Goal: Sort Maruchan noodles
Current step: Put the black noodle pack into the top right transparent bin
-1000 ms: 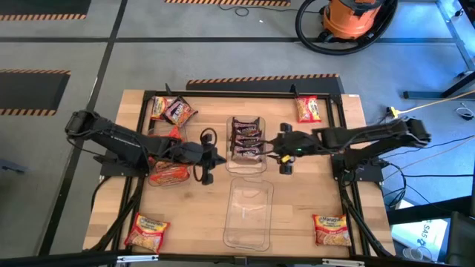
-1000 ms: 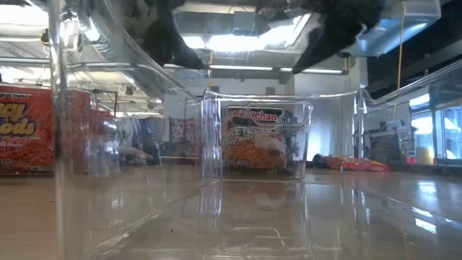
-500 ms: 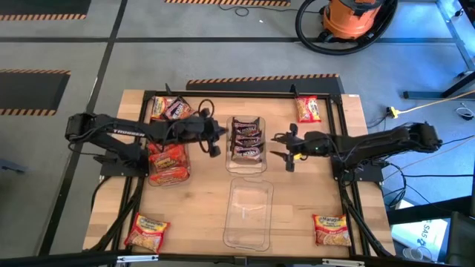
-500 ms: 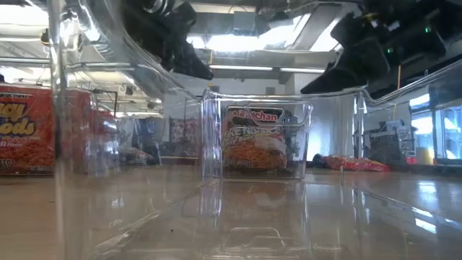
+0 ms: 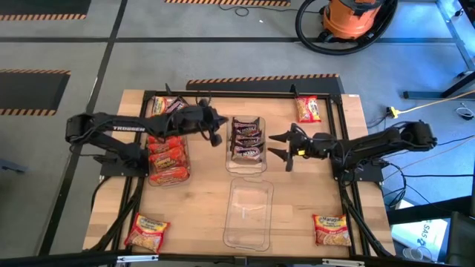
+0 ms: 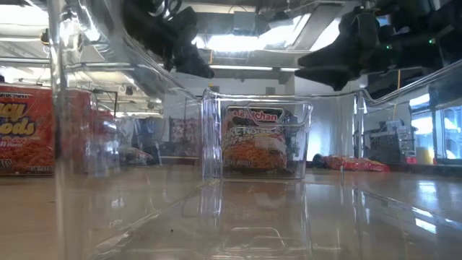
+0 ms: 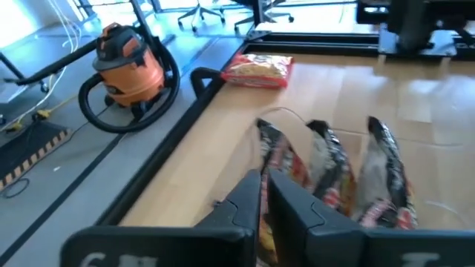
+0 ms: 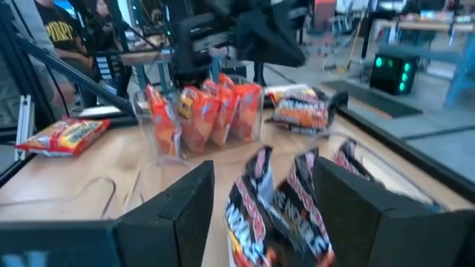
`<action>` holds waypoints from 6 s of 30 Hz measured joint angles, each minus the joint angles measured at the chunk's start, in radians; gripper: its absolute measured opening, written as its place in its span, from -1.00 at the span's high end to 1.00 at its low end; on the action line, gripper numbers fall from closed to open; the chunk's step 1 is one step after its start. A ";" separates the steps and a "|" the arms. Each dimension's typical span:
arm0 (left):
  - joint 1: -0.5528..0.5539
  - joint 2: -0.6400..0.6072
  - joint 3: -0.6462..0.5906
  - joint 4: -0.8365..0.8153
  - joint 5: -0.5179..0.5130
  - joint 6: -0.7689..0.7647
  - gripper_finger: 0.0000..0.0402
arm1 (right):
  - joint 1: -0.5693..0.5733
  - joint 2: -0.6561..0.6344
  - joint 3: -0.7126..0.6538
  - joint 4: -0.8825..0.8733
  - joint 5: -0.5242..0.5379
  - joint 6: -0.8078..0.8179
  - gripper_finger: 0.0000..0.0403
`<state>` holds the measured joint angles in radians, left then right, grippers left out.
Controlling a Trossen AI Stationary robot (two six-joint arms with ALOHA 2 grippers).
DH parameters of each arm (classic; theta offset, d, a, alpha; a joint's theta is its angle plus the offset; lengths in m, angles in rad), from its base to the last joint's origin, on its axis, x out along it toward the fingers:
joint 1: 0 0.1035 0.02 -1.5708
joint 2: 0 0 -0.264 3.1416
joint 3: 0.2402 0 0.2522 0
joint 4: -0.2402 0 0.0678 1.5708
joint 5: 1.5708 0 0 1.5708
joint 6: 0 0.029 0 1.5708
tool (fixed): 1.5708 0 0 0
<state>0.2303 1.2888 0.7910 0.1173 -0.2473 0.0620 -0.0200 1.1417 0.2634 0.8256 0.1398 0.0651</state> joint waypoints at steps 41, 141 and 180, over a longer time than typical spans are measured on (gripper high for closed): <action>0.587 0.410 0.290 -0.923 0.096 -0.171 0.32 | 0.000 0.106 0.000 0.067 0.000 -0.091 -0.03; 0.386 0.659 0.323 -0.173 0.242 0.107 0.32 | -0.815 0.509 0.541 -0.650 -0.600 0.146 -0.46; 0.371 0.677 0.323 0.007 0.319 0.158 0.32 | -0.828 0.986 1.147 -1.092 -0.954 -0.073 -0.44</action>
<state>0.6014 1.9659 1.1137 0.1239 0.0719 0.2203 -0.8482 2.1273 1.4101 -0.2659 -0.8147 -0.0076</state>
